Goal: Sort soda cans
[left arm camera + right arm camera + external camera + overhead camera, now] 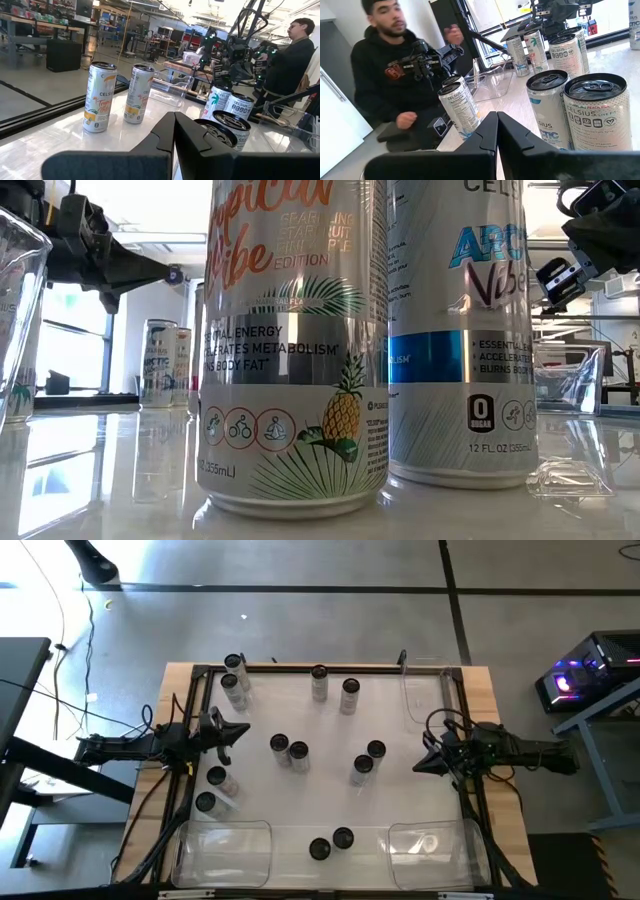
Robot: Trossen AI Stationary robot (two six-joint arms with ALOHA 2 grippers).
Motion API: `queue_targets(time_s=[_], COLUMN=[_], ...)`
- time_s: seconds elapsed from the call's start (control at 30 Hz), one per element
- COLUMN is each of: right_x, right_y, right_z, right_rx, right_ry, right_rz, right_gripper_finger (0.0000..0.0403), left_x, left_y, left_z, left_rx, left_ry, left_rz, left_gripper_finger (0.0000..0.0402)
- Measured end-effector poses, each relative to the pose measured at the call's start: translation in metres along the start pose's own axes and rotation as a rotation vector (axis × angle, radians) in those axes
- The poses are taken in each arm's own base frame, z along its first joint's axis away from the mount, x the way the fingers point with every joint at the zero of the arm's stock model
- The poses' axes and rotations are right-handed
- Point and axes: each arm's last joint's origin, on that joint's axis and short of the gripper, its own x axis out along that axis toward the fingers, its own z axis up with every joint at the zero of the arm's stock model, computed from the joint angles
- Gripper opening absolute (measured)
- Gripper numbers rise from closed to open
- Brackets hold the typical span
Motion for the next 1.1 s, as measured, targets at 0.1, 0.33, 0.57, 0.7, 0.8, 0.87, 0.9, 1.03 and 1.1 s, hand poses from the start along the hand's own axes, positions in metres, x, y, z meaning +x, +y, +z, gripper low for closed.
queue_targets(time_s=[0.1, 0.33, 0.57, 0.7, 0.8, 0.87, 0.9, 1.03, 1.1], right_x=[0.000, 0.000, 0.000, 0.000, 0.000, 0.000, 0.000, -0.001, -0.001], right_y=[0.000, 0.000, 0.000, 0.000, -0.001, -0.001, -0.002, -0.004, -0.005], right_z=[0.000, 0.000, 0.000, 0.000, -0.002, -0.004, -0.005, -0.012, -0.015], right_rx=[0.000, 0.000, 0.000, -0.010, -0.097, -0.179, -0.210, -0.223, -0.232], right_ry=[0.000, 0.000, 0.000, 0.003, 0.023, 0.037, 0.046, 0.120, 0.151], right_rz=[0.000, 0.000, 0.000, -0.001, -0.011, -0.014, -0.015, -0.031, -0.046], right_gripper_finger=[0.0000, 0.0000, 0.0000, 0.0000, 0.0000, 0.0000, 0.0000, 0.0000, 0.0000], left_x=[0.000, 0.000, 0.000, 0.000, 0.000, 0.000, 0.000, 0.000, 0.000], left_y=[0.000, 0.000, 0.000, 0.000, 0.000, 0.000, 0.000, 0.000, 0.000], left_z=[0.000, 0.000, 0.000, 0.000, 0.000, 0.000, 0.000, 0.000, 0.000], left_rx=[0.000, 0.000, 0.000, 0.000, 0.000, 0.000, 0.000, 0.000, 0.000], left_ry=[0.000, 0.000, 0.000, 0.000, 0.000, 0.000, 0.000, 0.000, 0.000], left_rz=[0.000, 0.000, 0.000, 0.000, 0.000, 0.000, 0.000, 0.000, 0.000], left_gripper_finger=[0.0001, 0.0001, 0.0001, 0.0001, 0.0001, 0.0001, 0.0001, 0.0001, 0.0001])
